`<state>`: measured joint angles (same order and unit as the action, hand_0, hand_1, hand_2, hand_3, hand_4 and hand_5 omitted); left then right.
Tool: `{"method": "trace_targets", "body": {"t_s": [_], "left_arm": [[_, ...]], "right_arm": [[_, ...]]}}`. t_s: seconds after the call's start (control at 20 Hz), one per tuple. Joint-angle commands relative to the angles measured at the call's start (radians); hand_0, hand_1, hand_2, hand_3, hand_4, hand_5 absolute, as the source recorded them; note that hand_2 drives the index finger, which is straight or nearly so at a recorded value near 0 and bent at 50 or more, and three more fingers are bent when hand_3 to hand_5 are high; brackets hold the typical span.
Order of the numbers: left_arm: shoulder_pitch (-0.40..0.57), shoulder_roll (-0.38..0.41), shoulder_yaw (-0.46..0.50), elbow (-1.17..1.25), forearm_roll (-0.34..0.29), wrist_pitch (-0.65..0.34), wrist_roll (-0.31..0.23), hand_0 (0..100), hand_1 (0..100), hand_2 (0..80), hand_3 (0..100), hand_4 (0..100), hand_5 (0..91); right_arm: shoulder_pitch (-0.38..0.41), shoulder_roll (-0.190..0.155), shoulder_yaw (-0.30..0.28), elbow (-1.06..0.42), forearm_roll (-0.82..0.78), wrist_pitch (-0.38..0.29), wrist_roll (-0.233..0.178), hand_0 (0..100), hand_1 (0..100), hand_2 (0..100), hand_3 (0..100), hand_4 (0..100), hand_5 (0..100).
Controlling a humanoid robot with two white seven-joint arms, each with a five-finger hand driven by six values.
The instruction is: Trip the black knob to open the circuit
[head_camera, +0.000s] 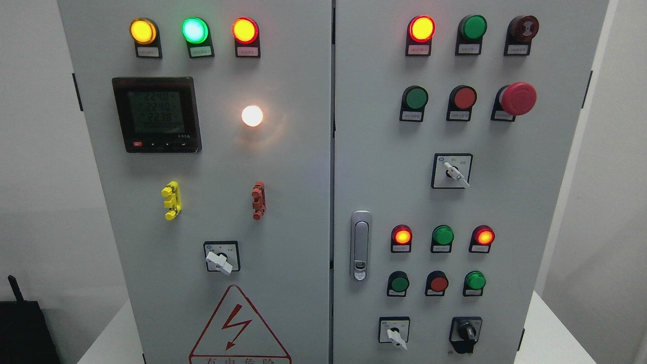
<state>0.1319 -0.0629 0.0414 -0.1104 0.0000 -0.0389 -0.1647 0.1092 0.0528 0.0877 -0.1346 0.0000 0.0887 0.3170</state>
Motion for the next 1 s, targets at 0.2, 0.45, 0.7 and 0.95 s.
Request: {"method": "trace_targets", "body": {"t_s": [0.2,0.45,0.7,0.95], "left_arm": [[0.000,0.000,0.000,0.000,-0.023,0.001,0.001,12,39,0.0,0,0,0.0],[0.000,0.000,0.000,0.000,-0.023,-0.001,0.001,12,39,0.0,0,0,0.0],[0.000,0.000,0.000,0.000,-0.023,0.001,0.001,12,39,0.0,0,0,0.0],[0.000,0.000,0.000,0.000,-0.023,-0.001,0.001,12,39,0.0,0,0,0.0]], "right_arm": [[-0.026,-0.007,-0.106,-0.003,-0.023,-0.015,0.020,0,5,0,0,0,0],[-0.065,-0.004,-0.143,-0.016,-0.023,-0.020,0.011,0,5,0,0,0,0],[-0.088,-0.004,-0.155,-0.033,-0.031,-0.081,0.014,0,4,0,0,0,0],[-0.045,0.004,-0.218,-0.187,-0.035,-0.172,0.014,0,4,0,0,0,0]]}}
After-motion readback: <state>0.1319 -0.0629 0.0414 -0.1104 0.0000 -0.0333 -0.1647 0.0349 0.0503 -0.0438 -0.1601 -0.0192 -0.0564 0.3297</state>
